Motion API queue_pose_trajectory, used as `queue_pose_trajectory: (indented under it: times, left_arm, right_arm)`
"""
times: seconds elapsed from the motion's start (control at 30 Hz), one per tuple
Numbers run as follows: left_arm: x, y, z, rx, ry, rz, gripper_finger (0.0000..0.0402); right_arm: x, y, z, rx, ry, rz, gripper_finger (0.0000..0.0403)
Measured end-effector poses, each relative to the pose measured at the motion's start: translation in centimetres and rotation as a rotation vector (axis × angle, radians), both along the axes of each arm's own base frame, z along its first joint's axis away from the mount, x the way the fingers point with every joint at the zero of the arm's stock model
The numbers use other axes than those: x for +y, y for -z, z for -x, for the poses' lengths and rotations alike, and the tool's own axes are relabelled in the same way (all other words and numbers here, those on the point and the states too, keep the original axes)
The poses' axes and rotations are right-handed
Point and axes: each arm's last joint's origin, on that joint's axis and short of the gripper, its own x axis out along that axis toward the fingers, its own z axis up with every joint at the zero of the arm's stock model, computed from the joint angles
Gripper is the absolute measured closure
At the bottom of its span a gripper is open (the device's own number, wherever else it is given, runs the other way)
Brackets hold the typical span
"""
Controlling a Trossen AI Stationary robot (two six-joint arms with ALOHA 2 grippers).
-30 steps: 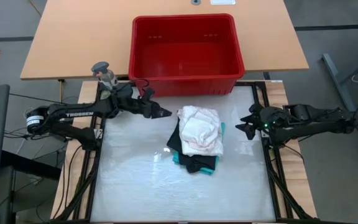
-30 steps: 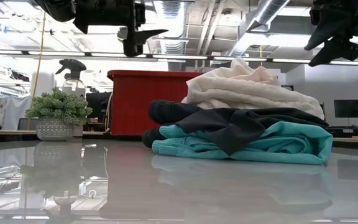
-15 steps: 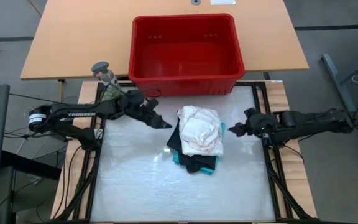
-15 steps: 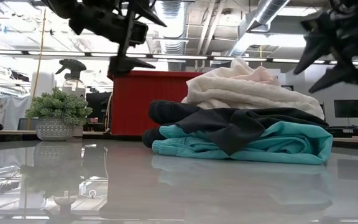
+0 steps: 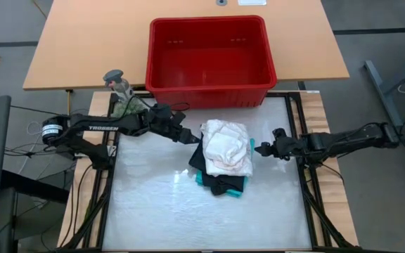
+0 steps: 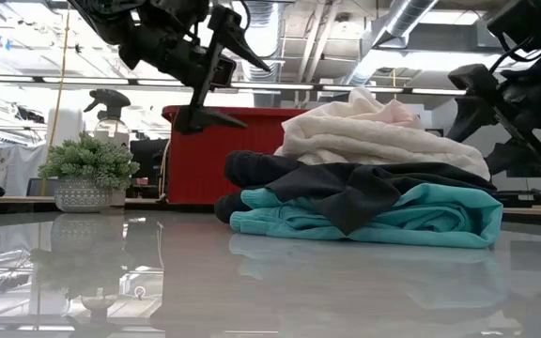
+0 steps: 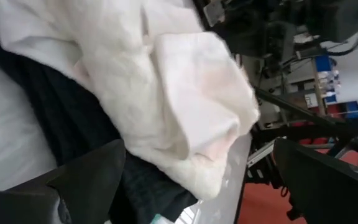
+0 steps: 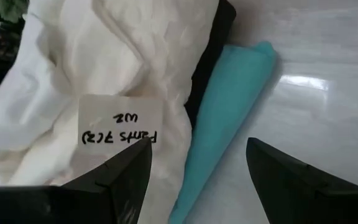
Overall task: Fold Laundry from Bin
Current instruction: Put the clothes into the red organizer bin
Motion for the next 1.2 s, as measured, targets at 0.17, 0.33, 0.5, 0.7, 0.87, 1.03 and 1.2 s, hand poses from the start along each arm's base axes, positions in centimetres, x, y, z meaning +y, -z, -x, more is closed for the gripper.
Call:
queue_pose_trajectory:
  times: [0.17,0.33,0.5,0.7,0.87,1.03,1.2]
  left_arm:
    - [-0.2,0.2,-0.1,0.013,-0.029,-0.029,0.0003]
    - [-0.2,0.2,-0.2,0.031,-0.141,-0.035,0.0003]
    - [-0.1,0.2,-0.2,0.032,-0.209,-0.022,0.0003]
    - [-0.1,0.2,-0.2,0.034,-0.234,0.032,0.0003]
    - [0.1,0.3,-0.1,0.046,-0.249,-0.003,0.0003]
    - [-0.1,0.0,-0.1,0.021,-0.207,0.07,0.0003]
    - [-0.1,0.0,-0.1,0.023,-0.181,0.082,0.0003]
  right_arm:
    - [0.1,0.1,-0.2,0.007,-0.023,0.001,0.0116]
    - [0.0,-0.1,-0.5,0.021,-0.097,0.129,0.0116]
    - [-0.4,-0.1,-0.5,0.035,-0.065,0.183,0.0116]
    - [-0.5,-0.4,-0.5,0.005,-0.049,0.199,0.0116]
    - [-0.9,-0.3,-0.4,0.041,-0.025,0.304,0.0109]
    - [-1.0,-0.4,-0.5,0.012,0.012,0.323,0.0089]
    - [-1.0,-0.2,-0.6,0.034,0.007,0.329,0.007]
